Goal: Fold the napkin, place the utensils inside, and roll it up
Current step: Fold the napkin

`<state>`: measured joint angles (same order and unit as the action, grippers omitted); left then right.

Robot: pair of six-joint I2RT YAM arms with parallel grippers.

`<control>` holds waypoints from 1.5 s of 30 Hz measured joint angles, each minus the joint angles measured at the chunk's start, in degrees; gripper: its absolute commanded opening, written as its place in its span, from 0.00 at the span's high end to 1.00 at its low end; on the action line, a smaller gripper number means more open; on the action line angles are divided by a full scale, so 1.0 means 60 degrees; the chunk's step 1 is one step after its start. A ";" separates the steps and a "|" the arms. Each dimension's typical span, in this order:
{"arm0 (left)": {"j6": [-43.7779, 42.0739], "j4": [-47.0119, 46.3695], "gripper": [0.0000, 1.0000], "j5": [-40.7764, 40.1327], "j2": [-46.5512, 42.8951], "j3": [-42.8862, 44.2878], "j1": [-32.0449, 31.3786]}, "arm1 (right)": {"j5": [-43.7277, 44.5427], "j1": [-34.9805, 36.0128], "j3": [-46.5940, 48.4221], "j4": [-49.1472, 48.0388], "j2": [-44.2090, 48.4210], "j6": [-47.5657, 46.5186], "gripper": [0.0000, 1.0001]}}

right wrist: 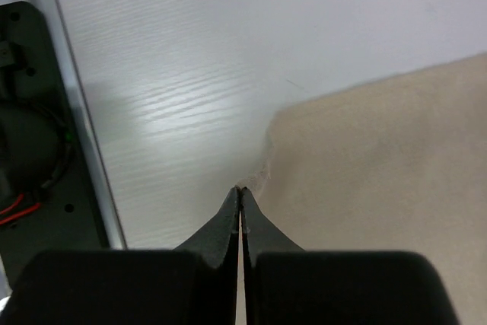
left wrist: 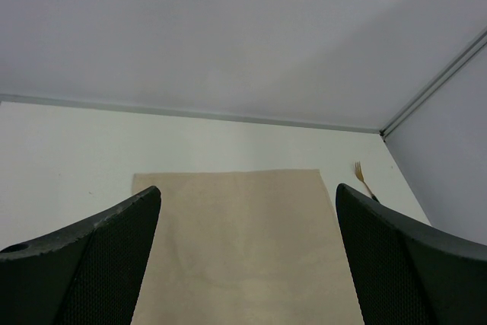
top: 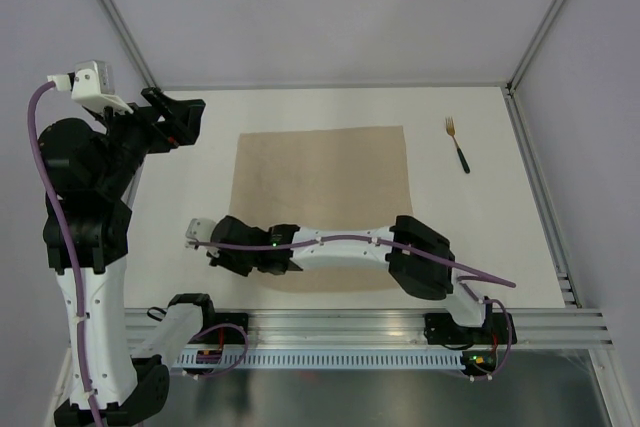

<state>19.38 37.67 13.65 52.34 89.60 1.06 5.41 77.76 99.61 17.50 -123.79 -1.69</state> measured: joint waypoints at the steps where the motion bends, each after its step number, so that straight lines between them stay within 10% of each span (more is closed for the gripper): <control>1: 0.0000 -0.0004 0.00 0.0000 0.0004 0.0000 0.0000 | 0.0015 -0.0146 -0.0127 0.0018 0.0146 -0.0018 1.00; 45: 0.0004 -0.0597 0.00 0.0568 0.0678 -0.0474 0.0000 | 0.0109 -0.7501 -0.2779 -0.0517 0.2481 -0.0947 1.00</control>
<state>19.40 34.09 17.06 56.40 86.76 1.06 6.07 32.75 82.94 14.39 -108.90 -7.38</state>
